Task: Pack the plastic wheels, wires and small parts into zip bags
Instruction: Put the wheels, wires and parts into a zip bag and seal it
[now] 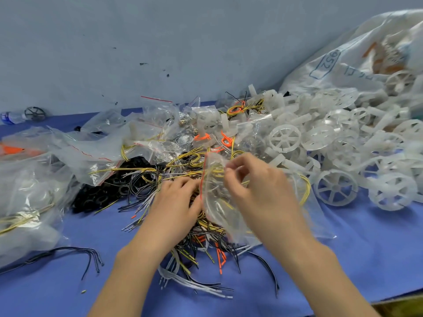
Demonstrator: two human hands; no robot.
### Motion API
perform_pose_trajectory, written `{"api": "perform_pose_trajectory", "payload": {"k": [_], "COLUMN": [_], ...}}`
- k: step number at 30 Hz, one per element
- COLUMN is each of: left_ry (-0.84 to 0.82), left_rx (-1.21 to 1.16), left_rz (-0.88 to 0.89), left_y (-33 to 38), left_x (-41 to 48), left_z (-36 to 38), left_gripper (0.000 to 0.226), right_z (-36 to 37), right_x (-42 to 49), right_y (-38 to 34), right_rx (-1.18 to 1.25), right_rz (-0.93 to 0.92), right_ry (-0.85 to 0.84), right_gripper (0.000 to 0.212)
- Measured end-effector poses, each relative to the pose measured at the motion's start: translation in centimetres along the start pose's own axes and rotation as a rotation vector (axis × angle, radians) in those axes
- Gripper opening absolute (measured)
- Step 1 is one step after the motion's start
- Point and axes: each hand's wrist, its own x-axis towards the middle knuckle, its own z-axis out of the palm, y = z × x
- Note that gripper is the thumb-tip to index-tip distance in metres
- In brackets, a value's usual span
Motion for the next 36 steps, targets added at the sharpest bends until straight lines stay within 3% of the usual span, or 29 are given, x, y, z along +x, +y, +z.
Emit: {"api": "perform_pose_trajectory", "payload": {"k": [5, 10, 14, 21, 28, 30, 32, 36], "left_ry": [-0.015, 0.03, 0.083, 0.165, 0.168, 0.183, 0.053, -0.381], "left_rx": [0.137, 0.099, 0.057, -0.019, -0.129, -0.134, -0.157, -0.169], "left_rz": [-0.126, -0.173, -0.165, -0.195, -0.146, -0.109, -0.106, -0.148], "left_y": [-0.7, -0.9, -1.0, -3.0, -2.8, -2.5, -2.6, -1.7], "left_x": [0.5, 0.8, 0.9, 1.2, 0.2, -0.7, -1.9, -4.2], "left_z": [-0.3, -0.6, -0.4, -0.8, -3.1, -4.8, -6.6, -7.2], "left_gripper": [0.049, 0.04, 0.03, 0.024, 0.028, 0.019, 0.009, 0.01], "right_z": [2.8, 2.7, 1.7, -1.3, -1.0, -1.0, -1.0, -0.7], "right_x": [-2.2, -2.3, -1.6, 0.3, 0.2, 0.3, 0.3, 0.4], "right_y": [-1.6, -1.3, -0.4, 2.1, 1.8, 1.7, 1.6, 1.3], "right_rx": [-0.201, -0.194, -0.11, 0.069, 0.042, 0.052, 0.059, 0.052], "right_rz": [-0.121, -0.157, -0.104, 0.071, 0.074, 0.074, 0.072, 0.067], "right_ry": [-0.075, -0.051, -0.031, 0.242, 0.227, 0.223, 0.221, 0.228], "right_gripper": [0.016, 0.02, 0.015, 0.006, 0.006, 0.005, 0.005, 0.005]}}
